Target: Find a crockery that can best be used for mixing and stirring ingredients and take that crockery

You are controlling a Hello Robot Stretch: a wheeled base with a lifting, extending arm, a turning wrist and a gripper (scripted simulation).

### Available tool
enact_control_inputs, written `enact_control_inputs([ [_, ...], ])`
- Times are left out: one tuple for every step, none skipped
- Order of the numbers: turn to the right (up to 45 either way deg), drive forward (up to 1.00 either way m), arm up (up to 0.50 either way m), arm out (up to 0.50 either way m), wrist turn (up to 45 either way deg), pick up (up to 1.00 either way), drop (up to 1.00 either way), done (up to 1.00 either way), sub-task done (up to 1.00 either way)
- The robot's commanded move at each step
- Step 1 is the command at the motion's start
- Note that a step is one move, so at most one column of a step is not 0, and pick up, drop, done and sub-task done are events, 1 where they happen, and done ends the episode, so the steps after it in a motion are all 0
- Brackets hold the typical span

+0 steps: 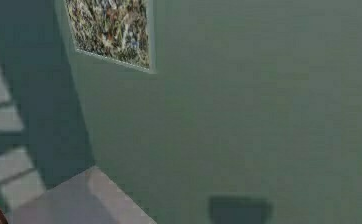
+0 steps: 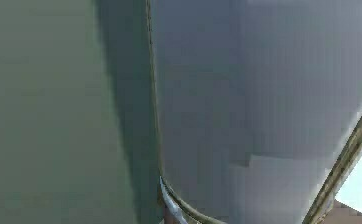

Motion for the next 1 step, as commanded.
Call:
enact_control_inputs([
  [0.0,0.4,0.0,0.0,0.0,0.0,0.0,0.0,0.0],
])
